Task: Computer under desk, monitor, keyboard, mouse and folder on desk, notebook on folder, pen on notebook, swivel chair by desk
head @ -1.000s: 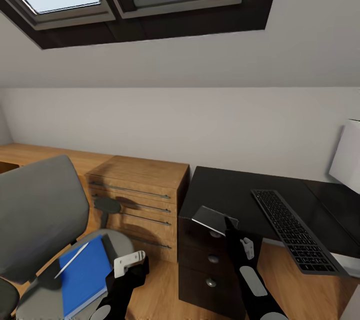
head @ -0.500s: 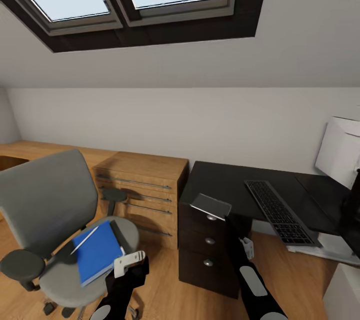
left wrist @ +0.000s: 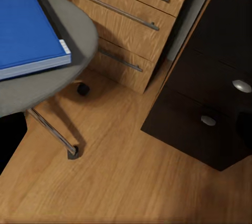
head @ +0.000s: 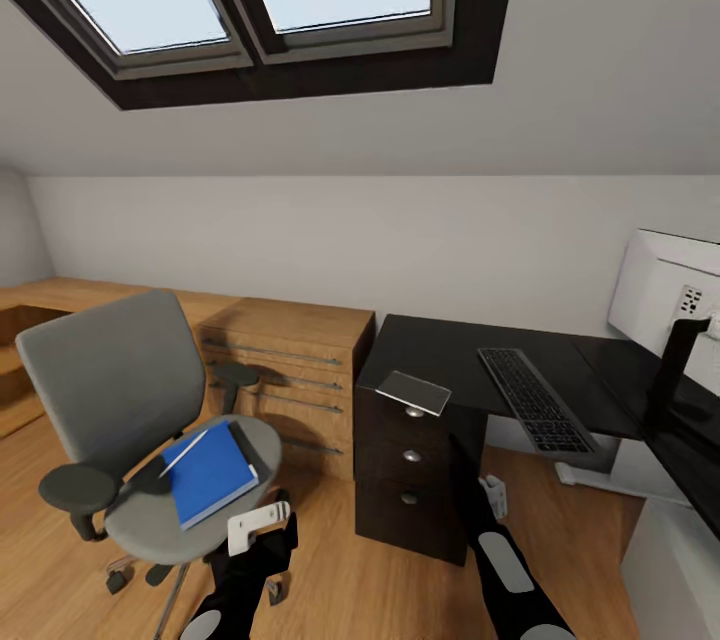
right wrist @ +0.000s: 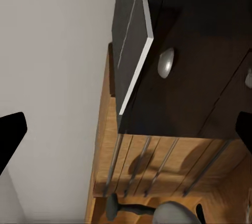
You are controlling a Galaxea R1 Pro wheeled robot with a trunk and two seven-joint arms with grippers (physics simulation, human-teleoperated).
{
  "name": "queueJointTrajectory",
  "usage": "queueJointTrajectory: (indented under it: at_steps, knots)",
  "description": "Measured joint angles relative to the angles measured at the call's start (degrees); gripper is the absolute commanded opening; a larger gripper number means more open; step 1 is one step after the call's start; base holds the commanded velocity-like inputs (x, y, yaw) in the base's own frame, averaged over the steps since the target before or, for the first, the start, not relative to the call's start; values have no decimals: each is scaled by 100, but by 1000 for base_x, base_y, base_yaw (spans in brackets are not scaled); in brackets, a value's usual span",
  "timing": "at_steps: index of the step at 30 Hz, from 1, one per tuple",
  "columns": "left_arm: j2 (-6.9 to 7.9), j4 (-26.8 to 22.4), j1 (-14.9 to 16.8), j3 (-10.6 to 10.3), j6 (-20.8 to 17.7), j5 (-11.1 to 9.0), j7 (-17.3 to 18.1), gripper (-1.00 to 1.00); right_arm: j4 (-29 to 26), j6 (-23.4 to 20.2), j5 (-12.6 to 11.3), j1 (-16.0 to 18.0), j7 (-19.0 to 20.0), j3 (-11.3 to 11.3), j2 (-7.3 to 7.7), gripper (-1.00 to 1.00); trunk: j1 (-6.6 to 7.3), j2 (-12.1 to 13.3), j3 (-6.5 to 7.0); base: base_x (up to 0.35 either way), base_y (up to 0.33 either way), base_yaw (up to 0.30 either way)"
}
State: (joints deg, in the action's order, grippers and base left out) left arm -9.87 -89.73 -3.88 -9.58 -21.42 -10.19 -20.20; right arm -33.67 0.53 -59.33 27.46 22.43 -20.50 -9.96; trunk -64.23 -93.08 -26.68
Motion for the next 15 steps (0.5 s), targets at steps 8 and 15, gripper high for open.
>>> queueJointTrajectory:
  at_steps: [8, 15]
  knots:
    - [1, 12, 0, 11, 2, 7, -6, 100, 85, 17, 16, 0, 4, 328, 0, 100, 176, 320, 143, -15, -4, 0]
    - [1, 103, 0, 8, 3, 15, -9, 100, 437, 34, 118, -8, 32, 668, 0, 100, 330, 600, 269, -2, 0, 0]
